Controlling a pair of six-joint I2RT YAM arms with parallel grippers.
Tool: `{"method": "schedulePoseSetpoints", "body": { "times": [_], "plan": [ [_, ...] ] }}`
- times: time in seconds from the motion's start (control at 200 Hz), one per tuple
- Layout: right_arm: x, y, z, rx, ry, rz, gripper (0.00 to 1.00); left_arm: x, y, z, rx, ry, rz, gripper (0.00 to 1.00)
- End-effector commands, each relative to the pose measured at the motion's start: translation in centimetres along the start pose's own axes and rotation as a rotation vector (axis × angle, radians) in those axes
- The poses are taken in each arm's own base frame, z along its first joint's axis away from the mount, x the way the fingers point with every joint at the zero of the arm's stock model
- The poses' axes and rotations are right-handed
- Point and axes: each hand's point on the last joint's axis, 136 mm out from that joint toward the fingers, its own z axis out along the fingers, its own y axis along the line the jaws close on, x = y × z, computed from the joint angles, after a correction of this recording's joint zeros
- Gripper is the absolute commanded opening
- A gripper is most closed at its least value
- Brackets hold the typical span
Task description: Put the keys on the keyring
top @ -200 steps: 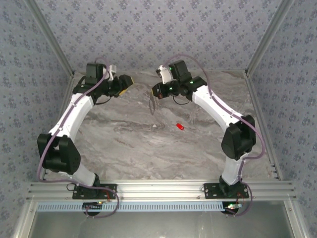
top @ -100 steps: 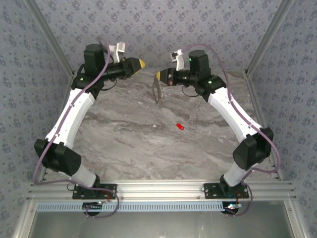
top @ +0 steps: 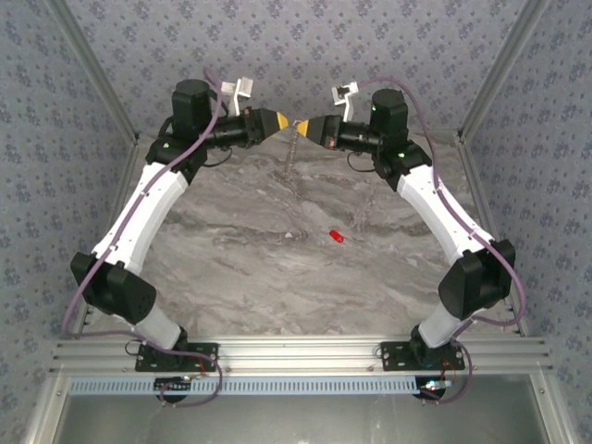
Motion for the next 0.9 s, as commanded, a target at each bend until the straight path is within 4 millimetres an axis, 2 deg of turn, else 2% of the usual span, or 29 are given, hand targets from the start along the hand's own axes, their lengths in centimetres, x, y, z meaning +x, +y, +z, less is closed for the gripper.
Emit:
{"method": "schedulePoseSetpoints", "body": {
  "times": [0.0, 0.36, 0.59, 0.894],
  "plan": [
    [-0.4, 2.3, -0.9, -0.054, -0.010, -0.036, 0.00, -0.9, -1.7, 0.4, 0.057, -0.017, 0.047, 0.27],
    [0.6, 2.8, -1.0, -0.047, 0.004, -0.043, 0.00, -0.6, -1.3, 1.3, 0.067, -0.006, 0.044, 0.33],
    [1.0, 3.3, -0.9, -0.049, 0.005, -0.050, 0.00, -0.6, -1.1, 1.4, 0.067, -0.003, 0.042, 0.33],
    [1.3, 3.2, -0.7, -0.042, 0.009, -0.046, 0.00, 0.0, -2.0, 1.7, 0.096, 0.016, 0.061, 0.31]
  ]
}}
